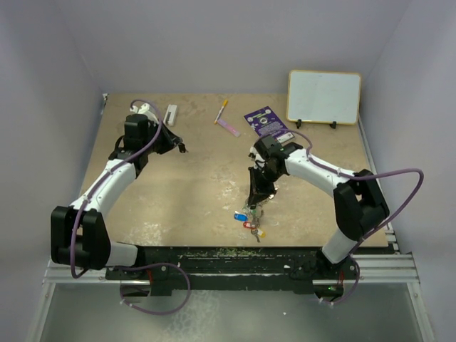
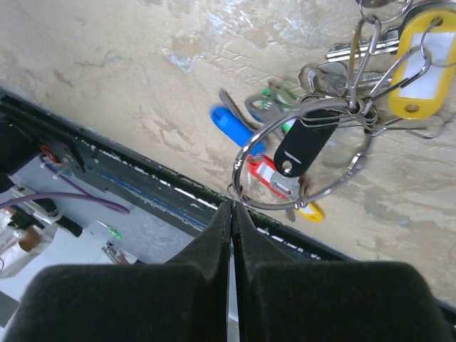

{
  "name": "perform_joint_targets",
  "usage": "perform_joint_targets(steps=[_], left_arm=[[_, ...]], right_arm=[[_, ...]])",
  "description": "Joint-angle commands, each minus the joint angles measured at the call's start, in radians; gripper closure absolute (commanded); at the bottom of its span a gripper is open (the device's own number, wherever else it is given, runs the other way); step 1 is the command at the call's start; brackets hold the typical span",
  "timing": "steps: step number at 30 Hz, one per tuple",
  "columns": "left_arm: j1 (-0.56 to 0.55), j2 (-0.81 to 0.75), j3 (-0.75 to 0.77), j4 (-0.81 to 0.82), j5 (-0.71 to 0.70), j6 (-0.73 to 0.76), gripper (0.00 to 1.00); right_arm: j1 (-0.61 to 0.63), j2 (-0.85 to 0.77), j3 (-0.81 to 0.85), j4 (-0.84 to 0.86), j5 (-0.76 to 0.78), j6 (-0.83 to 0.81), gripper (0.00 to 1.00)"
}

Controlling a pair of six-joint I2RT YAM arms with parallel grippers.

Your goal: Put the keys on the keyring

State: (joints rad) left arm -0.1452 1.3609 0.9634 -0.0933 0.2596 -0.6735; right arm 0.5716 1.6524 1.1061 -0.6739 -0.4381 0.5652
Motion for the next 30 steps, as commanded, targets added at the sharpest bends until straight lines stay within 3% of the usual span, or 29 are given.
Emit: perform_joint_targets(steps=[1, 8, 18, 21, 30], left_arm=[[0.006, 0.006, 0.048, 0.025, 0.028, -0.026, 0.96], [0.005, 0.02, 0.071, 0.006, 0.055, -0.046, 0.96], [0.005, 0.069, 0.139, -0.02, 0.111, -0.083, 0.96], [0.005, 0.075, 0.148, -0.024, 0.122, -0.094, 0.96], [0.005, 0.083, 0.15, -0.038, 0.132, -0.1, 0.96]], right_arm=[[-0.002, 0.011, 0.105, -0.207, 0.025, -0.029, 1.0], [-0.027, -0.037, 0.126, -0.146, -0.138, 0.051, 1.0], [-0.079, -0.136, 0.092, 0.131, -0.306, 0.322, 1.0], [-0.097, -0.166, 0.086, 0.176, -0.299, 0.389, 1.0], [-0.144, -0.265, 0.001, 0.088, -0.098, 0.476, 1.0]])
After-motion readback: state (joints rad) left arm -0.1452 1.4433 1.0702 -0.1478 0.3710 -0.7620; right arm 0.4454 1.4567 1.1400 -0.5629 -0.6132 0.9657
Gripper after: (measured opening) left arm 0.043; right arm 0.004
